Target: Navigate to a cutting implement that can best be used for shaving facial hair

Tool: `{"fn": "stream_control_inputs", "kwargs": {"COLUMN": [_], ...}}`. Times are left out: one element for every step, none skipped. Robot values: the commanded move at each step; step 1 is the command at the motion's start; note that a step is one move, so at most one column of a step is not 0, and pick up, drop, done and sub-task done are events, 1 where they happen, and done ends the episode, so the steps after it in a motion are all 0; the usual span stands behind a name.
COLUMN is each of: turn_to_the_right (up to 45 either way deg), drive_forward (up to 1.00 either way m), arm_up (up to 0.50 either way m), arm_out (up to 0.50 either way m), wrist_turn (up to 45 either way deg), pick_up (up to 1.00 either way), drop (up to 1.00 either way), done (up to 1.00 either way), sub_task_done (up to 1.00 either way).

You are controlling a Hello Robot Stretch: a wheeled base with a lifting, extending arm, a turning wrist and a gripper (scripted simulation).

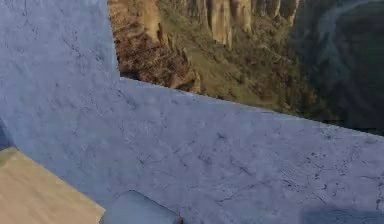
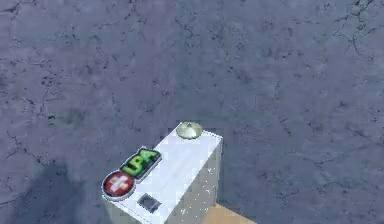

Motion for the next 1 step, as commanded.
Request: {"fn": "stream_control_inputs", "kwargs": {"turn_to_the_right": [-45.0], "drive_forward": [0.0], "arm_up": [0.0], "arm_out": [0.0], "wrist_turn": [0.0], "pick_up": [0.0], "drop": [0.0], "done": [0.0], "sub_task_done": [0.0]}}
